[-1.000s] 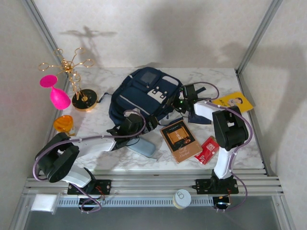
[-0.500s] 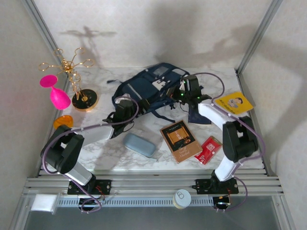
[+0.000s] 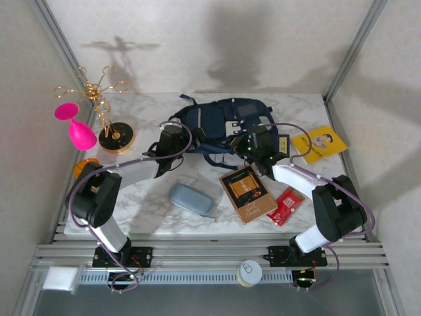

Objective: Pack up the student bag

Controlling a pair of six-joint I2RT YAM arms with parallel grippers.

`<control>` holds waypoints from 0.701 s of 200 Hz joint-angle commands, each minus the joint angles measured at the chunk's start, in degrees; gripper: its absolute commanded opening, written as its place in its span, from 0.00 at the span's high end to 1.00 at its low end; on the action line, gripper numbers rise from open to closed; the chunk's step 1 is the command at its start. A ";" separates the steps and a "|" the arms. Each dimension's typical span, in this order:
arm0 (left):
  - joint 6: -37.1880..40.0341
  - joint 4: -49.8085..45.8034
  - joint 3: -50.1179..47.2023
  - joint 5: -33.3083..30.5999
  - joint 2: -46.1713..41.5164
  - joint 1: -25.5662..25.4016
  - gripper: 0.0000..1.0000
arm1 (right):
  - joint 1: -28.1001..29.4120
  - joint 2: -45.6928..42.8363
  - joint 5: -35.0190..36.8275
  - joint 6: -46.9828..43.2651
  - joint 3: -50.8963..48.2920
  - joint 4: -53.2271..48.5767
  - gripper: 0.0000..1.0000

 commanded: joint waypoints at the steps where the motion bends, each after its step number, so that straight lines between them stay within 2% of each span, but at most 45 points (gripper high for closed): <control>1: 6.13 -5.22 -2.79 -1.32 -10.50 0.49 0.01 | 2.07 -3.05 -2.11 7.32 0.74 3.56 1.00; 18: 6.01 -6.30 -8.04 -3.51 -17.56 -0.61 0.01 | 3.01 -5.48 1.25 9.51 -0.80 3.43 1.00; 35: 4.48 -4.82 -13.91 -5.87 -23.22 -3.86 0.01 | 3.05 -6.12 0.46 11.00 -1.87 5.61 1.00; 52: 2.76 -4.46 -17.54 -11.27 -26.89 -9.07 0.03 | 3.51 -5.23 0.40 11.52 -0.61 4.29 1.00; 67: 1.50 -1.01 -20.93 -12.78 -28.30 -14.20 0.07 | 4.30 -5.19 0.72 12.93 -1.12 5.26 1.00; 81: 1.42 0.69 -22.14 -16.87 -28.18 -19.47 0.11 | 5.03 -5.37 1.49 13.38 -1.25 5.88 1.00; 105: 5.48 5.74 -23.20 -24.31 -25.87 -27.64 0.17 | 5.64 -4.90 2.14 13.07 0.30 4.30 1.00; 140: 8.71 10.93 -18.93 -24.38 -15.15 -30.44 0.25 | 6.73 -5.62 4.04 13.60 -0.03 4.56 1.00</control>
